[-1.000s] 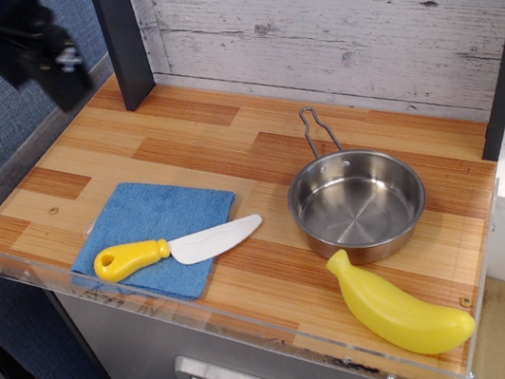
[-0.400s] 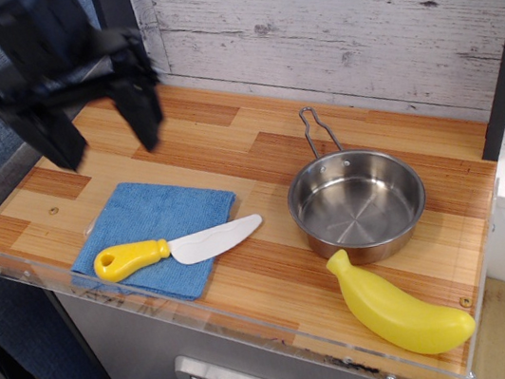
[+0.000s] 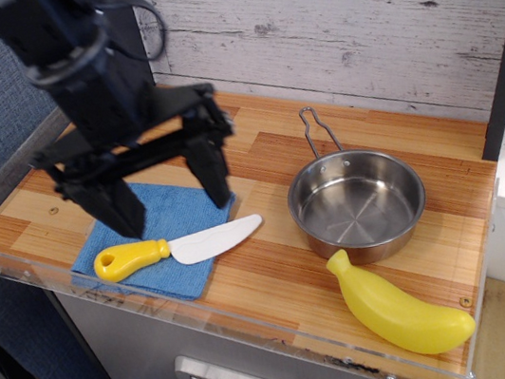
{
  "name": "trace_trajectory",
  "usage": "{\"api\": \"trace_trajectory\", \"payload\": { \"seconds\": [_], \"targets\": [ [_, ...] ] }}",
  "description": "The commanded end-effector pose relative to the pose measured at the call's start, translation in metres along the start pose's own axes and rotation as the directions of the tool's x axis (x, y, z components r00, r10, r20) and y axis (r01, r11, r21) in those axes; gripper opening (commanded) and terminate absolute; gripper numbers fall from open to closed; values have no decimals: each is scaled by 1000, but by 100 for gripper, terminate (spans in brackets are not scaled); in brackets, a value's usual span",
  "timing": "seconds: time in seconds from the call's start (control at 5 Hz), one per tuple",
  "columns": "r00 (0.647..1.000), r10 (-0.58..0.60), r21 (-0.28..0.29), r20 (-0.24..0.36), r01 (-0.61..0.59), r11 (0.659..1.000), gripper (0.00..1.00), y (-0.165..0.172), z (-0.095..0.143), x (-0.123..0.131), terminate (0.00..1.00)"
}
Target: Move banana to upper left corner
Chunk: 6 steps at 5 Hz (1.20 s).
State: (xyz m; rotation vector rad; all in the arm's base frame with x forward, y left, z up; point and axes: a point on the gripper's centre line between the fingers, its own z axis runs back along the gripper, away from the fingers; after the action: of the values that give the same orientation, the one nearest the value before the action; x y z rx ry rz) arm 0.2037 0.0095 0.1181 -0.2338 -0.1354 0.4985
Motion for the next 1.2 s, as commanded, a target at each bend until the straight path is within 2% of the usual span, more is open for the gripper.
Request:
{"api": "trace_trajectory", "payload": {
  "seconds": [0.0, 0.2, 0.4, 0.8, 1.0],
  "targets": [
    [994, -106, 5, 34, 106, 994, 100, -58, -36, -25, 0],
    [992, -126, 17, 26, 126, 992, 100, -75, -57, -34, 0],
    [990, -144, 64, 16, 142, 988, 100, -87, -77, -35, 0],
    [995, -98, 114, 10, 96, 989, 100, -98, -104, -20, 0],
    [997, -78, 139, 17, 75, 987, 100, -97, -107, -9, 0]
  ]
}}
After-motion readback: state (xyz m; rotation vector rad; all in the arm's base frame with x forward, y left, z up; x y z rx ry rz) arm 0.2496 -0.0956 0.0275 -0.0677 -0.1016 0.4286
